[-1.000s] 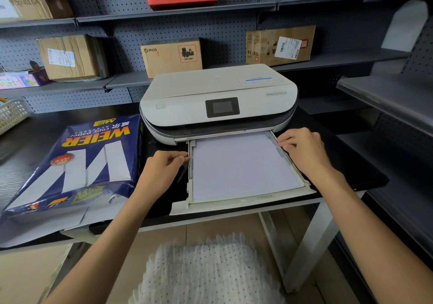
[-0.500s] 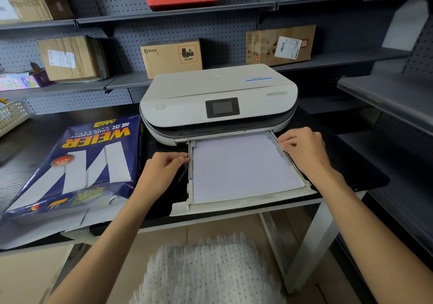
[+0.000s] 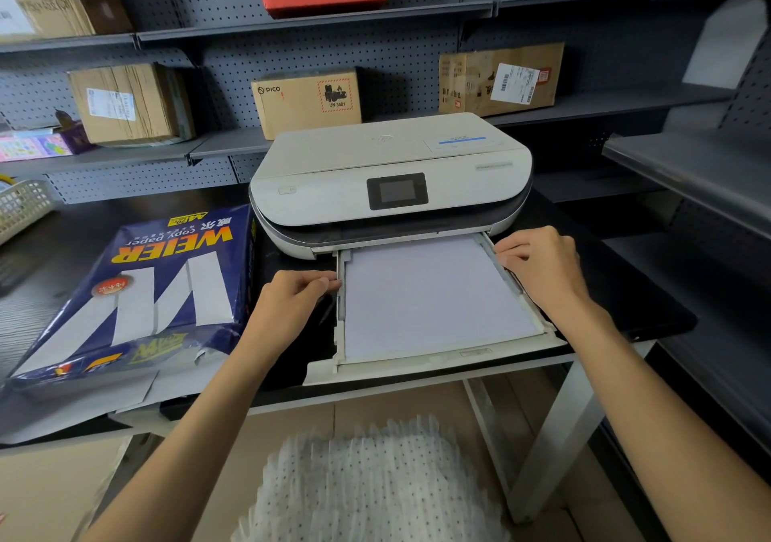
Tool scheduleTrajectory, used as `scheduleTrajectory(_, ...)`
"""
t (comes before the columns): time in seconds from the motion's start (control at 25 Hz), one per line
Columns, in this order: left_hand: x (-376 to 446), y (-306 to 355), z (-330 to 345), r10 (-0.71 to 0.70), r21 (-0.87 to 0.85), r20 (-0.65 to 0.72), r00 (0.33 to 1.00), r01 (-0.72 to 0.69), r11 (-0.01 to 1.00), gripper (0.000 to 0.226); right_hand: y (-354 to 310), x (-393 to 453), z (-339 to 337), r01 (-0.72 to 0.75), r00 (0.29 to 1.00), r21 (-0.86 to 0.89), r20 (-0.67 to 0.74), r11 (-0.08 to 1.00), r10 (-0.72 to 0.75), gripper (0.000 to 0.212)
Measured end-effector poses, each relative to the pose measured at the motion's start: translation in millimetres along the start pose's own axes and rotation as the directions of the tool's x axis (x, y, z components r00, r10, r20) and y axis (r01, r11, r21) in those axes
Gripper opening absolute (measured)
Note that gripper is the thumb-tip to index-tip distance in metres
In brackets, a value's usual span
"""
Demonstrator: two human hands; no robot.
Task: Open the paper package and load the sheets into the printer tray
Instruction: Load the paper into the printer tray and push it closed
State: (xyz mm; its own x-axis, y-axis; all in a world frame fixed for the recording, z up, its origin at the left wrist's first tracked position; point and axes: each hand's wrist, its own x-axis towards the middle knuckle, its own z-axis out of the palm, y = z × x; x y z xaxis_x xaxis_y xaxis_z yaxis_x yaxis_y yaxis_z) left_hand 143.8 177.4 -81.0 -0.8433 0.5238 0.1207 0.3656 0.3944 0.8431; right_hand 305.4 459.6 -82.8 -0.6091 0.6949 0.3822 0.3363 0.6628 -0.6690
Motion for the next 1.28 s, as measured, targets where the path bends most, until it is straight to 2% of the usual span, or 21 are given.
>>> scheduleTrajectory(0.52, 0.4, 1.3, 0.5, 0.042, 0.051, 0.001, 0.999, -0.042, 0.998, 0.031, -1.9, -1.3, 3.0, -0.028, 0.999, 0.017, -0.018, 0.999, 0.029, 0.019)
scheduleTrajectory(1.28, -2.6, -3.5, 2.7, 0.115, 0.126, 0.000, 0.993, -0.114, 0.985, 0.031, -4.6, -8.0, -0.1, 0.050, 0.999, -0.062, 0.009, 0.997, -0.050, 0.023)
